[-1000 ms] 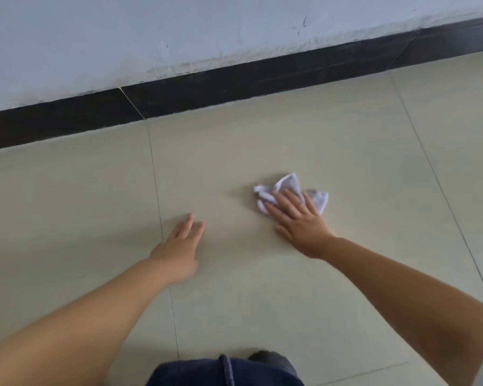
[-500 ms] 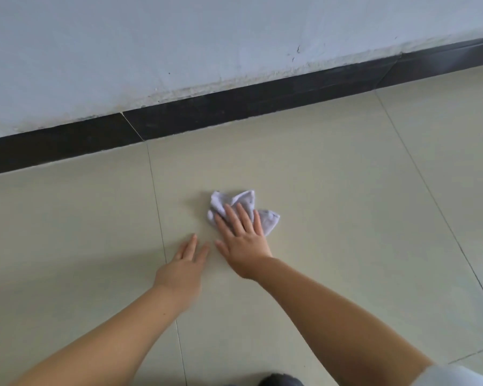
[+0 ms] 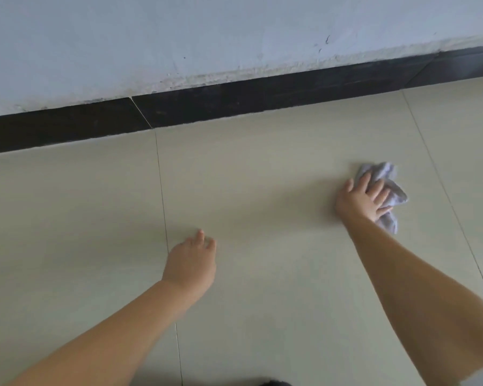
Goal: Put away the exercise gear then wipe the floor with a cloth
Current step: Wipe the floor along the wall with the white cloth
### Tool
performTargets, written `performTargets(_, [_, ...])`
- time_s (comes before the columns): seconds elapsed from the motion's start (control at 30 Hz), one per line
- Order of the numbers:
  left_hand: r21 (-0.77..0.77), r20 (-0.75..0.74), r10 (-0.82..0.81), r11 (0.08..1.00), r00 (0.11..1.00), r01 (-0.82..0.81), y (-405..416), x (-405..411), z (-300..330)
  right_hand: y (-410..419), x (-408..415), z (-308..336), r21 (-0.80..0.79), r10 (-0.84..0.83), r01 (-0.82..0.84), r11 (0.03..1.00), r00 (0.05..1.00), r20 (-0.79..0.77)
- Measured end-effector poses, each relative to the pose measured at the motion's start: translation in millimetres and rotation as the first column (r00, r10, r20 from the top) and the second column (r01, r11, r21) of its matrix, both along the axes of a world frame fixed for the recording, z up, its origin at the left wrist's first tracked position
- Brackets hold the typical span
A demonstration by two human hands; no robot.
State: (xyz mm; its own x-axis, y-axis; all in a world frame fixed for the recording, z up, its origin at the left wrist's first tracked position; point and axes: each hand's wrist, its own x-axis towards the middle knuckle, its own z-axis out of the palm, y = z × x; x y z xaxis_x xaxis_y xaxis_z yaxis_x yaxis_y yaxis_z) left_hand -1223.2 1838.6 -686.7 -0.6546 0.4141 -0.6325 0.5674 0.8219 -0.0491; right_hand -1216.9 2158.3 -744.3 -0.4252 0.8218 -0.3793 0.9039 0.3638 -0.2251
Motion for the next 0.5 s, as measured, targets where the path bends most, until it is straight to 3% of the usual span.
performTargets(0.07, [0.120,-0.095,0.059,0.992,0.994,-0.048,3,-9,2,-72,-16,-14,0.072,0.360,-0.355,0.932,0.930,-0.069])
performTargets(0.1, [0.177,-0.115,0.108,0.980,0.988,-0.086,3,-12,1,-113,-21,-18,0.108,0.572,-0.563,0.819,0.814,-0.099])
performTargets(0.17, [0.228,-0.129,0.205,0.958,0.970,-0.172,0,-16,-8,-177,-25,-19,0.131,0.886,-0.879,0.458,0.440,-0.145])
performTargets(0.23, [0.192,-0.079,0.385,0.911,0.920,-0.365,1,-12,-15,-191,-36,-16,0.079,0.993,-0.997,0.025,0.015,-0.117])
performTargets(0.27, [0.125,-0.043,0.426,0.900,0.904,-0.418,3,-8,-21,-179,-49,-16,0.072,0.988,-0.992,-0.106,-0.113,-0.106])
performTargets(0.3, [0.089,-0.041,0.440,0.896,0.897,-0.435,6,-5,-26,-157,-62,-16,0.074,0.985,-0.990,-0.124,-0.131,-0.108])
performTargets(0.33, [0.059,-0.020,0.438,0.898,0.899,-0.436,10,-3,-29,-130,-76,-15,0.084,0.994,-0.996,-0.030,-0.039,-0.106])
performTargets(0.4, [0.036,0.021,0.411,0.911,0.911,-0.412,18,-1,-28,-62,-99,-12,0.068,0.931,-0.929,0.364,0.361,-0.055])
performTargets(0.43, [0.039,0.038,0.400,0.915,0.916,-0.402,20,-1,-26,-25,-103,-8,0.042,0.839,-0.838,0.544,0.544,-0.015])
performTargets(0.5, [0.040,0.059,0.373,0.926,0.926,-0.376,17,-2,-27,39,-91,7,-0.026,0.592,-0.592,0.806,0.804,0.057])
